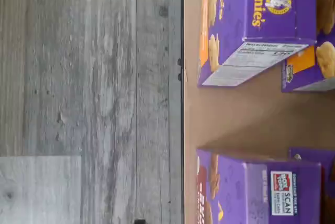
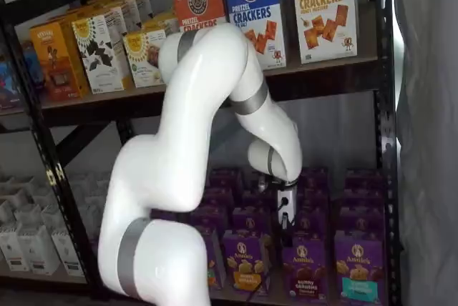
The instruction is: Pick up the purple box with a brown patch in the center, on the bottom shelf, the fifth box from the left
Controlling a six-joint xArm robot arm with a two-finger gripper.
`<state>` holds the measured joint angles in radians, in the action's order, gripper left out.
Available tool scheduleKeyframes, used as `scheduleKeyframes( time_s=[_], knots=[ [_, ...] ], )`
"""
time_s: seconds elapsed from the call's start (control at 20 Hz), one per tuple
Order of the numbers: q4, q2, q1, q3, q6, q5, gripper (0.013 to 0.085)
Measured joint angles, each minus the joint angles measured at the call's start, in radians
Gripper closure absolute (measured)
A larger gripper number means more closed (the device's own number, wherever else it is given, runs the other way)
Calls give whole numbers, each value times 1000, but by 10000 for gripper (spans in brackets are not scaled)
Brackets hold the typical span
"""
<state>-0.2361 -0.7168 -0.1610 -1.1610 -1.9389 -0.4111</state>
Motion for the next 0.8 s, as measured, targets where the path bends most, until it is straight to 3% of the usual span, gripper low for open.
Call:
scheduleKeyframes(
  time_s=[0.15, 0.5, 0.8],
  knots=[
    [55, -78, -26, -115, 29, -92, 130],
    [60, -203, -56, -280, 6, -140, 130],
    [111, -266, -58, -359, 49, -167, 130]
  ],
)
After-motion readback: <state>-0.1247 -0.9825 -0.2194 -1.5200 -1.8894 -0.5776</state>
